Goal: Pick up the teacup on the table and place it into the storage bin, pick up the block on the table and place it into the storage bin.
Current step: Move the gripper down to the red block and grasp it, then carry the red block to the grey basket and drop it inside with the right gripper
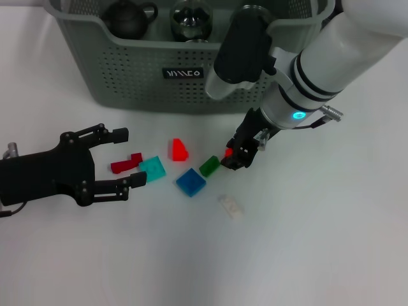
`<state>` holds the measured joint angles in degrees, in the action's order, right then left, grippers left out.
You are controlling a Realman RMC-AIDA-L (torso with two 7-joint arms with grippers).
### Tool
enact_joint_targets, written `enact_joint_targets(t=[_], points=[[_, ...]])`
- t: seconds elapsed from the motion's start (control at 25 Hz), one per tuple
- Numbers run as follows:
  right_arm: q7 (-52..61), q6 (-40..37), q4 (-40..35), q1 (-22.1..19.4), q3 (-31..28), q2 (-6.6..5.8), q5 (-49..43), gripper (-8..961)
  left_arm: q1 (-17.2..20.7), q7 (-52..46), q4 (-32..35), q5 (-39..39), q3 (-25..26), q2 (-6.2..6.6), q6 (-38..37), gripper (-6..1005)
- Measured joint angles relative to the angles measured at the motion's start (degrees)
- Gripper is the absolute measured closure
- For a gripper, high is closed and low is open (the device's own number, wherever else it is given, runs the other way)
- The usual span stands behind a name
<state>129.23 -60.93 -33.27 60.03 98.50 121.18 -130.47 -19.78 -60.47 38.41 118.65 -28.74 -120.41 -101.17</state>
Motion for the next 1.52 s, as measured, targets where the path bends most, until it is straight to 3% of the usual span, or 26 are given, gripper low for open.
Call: enact_joint_targets(t=[0.32,0.56,0.72,0.84,1.04,1.2,1.36,1.52], points=[[0.0,0.4,0.0,0.0,0.3,0.02,0.0,570,-0.1,-0.7,0.0,0.0,0.0,0.05,-0.2,114],[0.3,0.3,-0.2,0.0,0.2,0.01,0.0,639,-0.1,-0.8,0.0,0.0,0.0,0.09,-0.3,113],[0.8,-3.2,-3.6,-1.1,-1.4,-0.71,0.8,727,0.1,-0.9,0.2,-0.1,0.0,0.17,-0.5,113],[1.7,-10.9,-10.5,-4.0,-6.7,-1.49,-0.3,749,0.2,-1.2,0.4,-0.2,0.0,0.22,-0.8,113],[6.1,-29.4,-29.9,-8.7,-19.0,-2.05,-4.7,749,0.2,-1.5,0.5,-0.3,0.0,0.32,-1.1,114],[9.7,-41.7,-41.9,-7.0,-31.2,-1.77,-1.8,748,-0.2,-1.6,0.5,-0.3,0.0,0.45,-1.3,114],[14.4,-43.1,-45.6,-0.9,-41.6,-2.59,1.6,748,-0.5,-1.6,0.5,-0.4,0.0,0.44,-1.3,114],[16.2,-34.1,-40.4,4.8,-42.3,-4.2,-3.9,748,-0.8,-1.6,0.5,-0.4,0.0,0.5,-1.3,113]])
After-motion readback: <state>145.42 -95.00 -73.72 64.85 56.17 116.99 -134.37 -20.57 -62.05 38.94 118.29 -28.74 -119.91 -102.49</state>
